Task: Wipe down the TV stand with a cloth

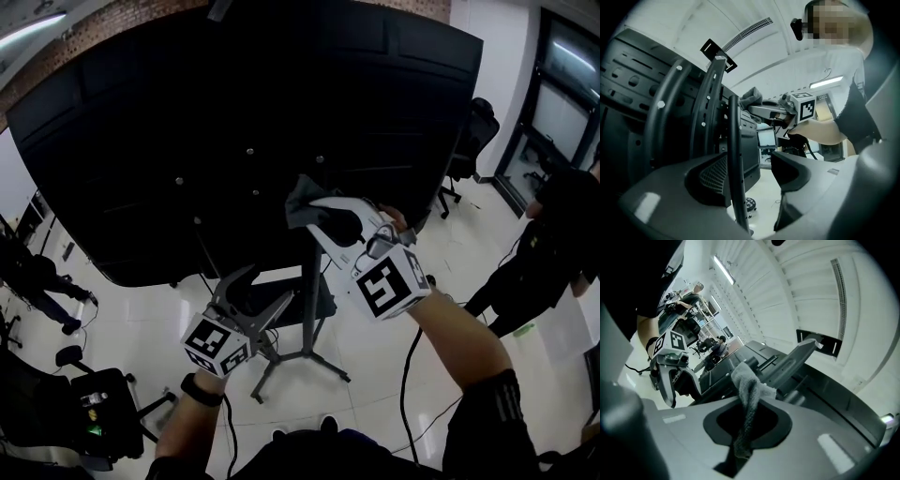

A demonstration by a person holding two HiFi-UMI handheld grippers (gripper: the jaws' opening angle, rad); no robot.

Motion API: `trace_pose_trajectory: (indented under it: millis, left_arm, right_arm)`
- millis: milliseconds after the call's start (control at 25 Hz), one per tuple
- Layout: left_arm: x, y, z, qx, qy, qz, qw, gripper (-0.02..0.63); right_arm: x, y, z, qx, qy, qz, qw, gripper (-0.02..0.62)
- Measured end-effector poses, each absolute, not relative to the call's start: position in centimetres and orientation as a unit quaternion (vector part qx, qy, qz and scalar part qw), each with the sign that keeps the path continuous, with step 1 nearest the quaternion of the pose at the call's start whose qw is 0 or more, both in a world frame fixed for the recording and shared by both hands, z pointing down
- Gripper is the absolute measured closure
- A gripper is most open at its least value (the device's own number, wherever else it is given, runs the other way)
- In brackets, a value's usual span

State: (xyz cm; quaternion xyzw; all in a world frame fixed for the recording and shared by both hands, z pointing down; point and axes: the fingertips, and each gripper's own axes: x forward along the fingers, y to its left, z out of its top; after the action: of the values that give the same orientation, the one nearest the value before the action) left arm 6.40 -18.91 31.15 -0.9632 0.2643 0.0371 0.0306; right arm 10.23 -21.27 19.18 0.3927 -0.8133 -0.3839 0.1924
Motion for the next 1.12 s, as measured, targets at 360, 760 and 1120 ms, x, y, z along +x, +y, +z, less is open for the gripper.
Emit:
trace_pose_trajectory:
  millis: [360, 760, 1120]
  left_arm:
    - [8.8, -21.2, 23.2, -0.949, 0.293, 0.066, 0.101, 0.293]
    - [11.2, -22.3, 21.4, -0.947, 0.295, 0.075, 0.105, 0.293]
    - [12.0, -22.6, 26.1, -0.953, 0.29, 0.04, 0.075, 0.293]
  right_arm:
    - [12.0, -23.9, 11.9, 0.382, -0.799, -0.421, 0.196, 0.571]
    - [12.6, -26.7, 10.4, 0.364, -0.832, -0.376, 0.185, 0.571]
    - [12.2, -26.2, 13.8, 0.346, -0.825, -0.404, 0.19, 0.572]
